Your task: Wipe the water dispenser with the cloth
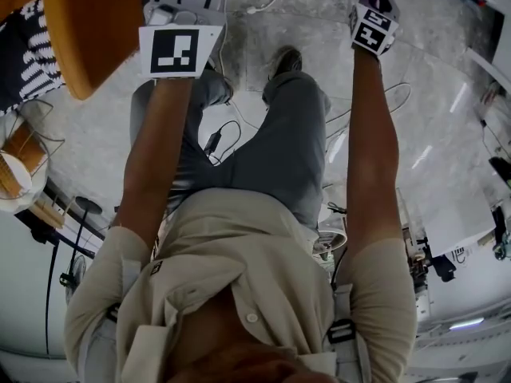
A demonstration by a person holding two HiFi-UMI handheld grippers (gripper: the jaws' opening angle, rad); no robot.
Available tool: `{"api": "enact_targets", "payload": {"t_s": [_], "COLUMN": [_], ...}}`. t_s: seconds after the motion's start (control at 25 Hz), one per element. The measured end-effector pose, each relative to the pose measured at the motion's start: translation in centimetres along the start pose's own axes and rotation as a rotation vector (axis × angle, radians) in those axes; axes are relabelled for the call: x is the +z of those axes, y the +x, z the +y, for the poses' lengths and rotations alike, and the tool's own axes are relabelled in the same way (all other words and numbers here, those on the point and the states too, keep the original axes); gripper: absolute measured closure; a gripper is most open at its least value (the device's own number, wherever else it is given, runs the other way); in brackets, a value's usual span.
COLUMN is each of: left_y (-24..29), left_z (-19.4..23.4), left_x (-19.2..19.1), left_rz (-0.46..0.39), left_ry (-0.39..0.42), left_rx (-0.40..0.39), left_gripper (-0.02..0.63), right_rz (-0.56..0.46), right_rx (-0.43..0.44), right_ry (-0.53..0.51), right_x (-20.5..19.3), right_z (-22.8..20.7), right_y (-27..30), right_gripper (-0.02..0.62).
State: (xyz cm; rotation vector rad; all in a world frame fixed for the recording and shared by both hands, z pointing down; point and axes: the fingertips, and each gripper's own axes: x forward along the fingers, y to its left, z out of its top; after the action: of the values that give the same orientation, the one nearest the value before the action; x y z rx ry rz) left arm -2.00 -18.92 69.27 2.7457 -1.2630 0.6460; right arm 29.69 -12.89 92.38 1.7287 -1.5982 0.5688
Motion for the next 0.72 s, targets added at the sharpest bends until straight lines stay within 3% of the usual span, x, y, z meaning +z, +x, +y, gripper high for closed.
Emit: {"api": "enact_targets", "payload": {"t_s": [0.12, 0.24, 0.4, 0.6, 0.72], "left_y": [-0.8, -2.0, -5.3, -10.5, -14.1], "left_z": [0.1, 0.9, 3.8, 5.8, 6.4], "left_x": [3.7, 8.2, 15.2, 21.5, 25.0], "left_rz": [0.001, -0.055, -0.153, -0.163, -0.198], "left_ry": [0.004, -0.011, 0.070, 0.049, 0.111], "left_rx": [0.004, -0.013, -0.018, -0.003, -0.010], "left_gripper": [0.591, 0.589, 0.591, 0.589, 0.589], "right_rz": [0.025, 0.023, -0.018, -0.080, -0.129], "right_rx": [0.017, 0.018, 0.023, 0.046, 0.050], "right_ry": [-0.004, -0.018, -0.024, -0.073, -0.083], "right_x": [0.8, 3.1, 7.7, 13.8, 17.6], "right_z": [-0.6, -0.7, 0.4, 0.2, 0.3], "right_y": [-2.9, -7.3, -13.5, -21.3, -26.8], "right_gripper": [0.497, 0.497, 0.497, 0.497, 0.497]}}
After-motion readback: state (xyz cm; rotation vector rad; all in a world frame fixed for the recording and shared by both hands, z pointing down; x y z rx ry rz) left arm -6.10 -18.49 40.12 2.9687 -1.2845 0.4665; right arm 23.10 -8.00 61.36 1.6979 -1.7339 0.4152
